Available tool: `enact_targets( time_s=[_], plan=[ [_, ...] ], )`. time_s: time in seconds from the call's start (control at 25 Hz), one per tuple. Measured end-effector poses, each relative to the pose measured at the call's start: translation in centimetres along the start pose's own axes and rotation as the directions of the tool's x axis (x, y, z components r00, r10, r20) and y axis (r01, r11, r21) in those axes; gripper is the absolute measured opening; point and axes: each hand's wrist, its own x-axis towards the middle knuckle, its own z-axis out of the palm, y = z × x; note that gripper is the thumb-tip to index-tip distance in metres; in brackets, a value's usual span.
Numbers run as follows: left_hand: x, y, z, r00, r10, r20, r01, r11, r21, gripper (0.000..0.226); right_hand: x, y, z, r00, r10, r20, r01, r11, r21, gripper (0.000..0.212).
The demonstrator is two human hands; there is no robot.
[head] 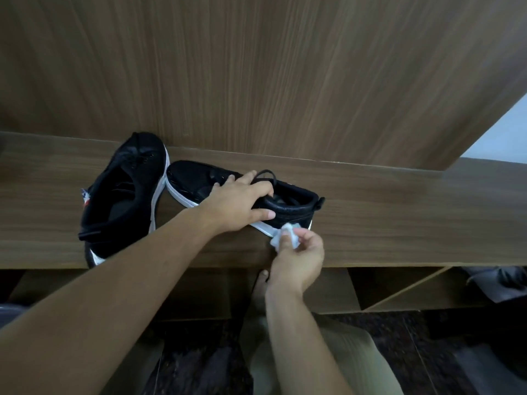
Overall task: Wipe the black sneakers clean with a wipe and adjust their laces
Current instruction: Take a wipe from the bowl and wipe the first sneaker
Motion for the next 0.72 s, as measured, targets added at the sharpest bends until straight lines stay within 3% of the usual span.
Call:
enact_targets(
  time_s=[0.08,0.16,0.28,0.48,0.72],
  plan=[
    [-0.5,0.0,0.4,1.000,-0.001,-0.020,0.000,1.000,-0.023,0.037,-1.2,0.5,0.5,0.988,-0.119,0.098,0.128,0.987,-0.100,0.022],
    [-0.6,0.0,0.6,0.999,-0.005,-0.045,0.004,0.999,-0.034,0.038,-1.1,0.2,0.7,0.985,-0.141,0.095,0.154,0.978,-0.142,0.021],
    [-0.7,0.0,0.6,0.999,0.002,-0.041,-0.004,0.999,-0.054,0.038,0.3,-0.3,-0.2,0.998,-0.058,0.006,0.058,0.989,-0.132,0.027],
    [-1.0,-0.3,0.6,1.000,0.016,-0.024,-0.018,0.995,-0.097,0.035,3.1,-2.4,-1.6,0.984,0.018,-0.179,-0.006,0.998,0.067,0.024],
    [-1.1,-0.6,0.7,0.999,0.036,-0.013,-0.037,0.992,-0.117,0.031,1.1,-1.2,-1.6,0.999,-0.051,-0.017,0.049,0.994,-0.096,0.027]
  ],
)
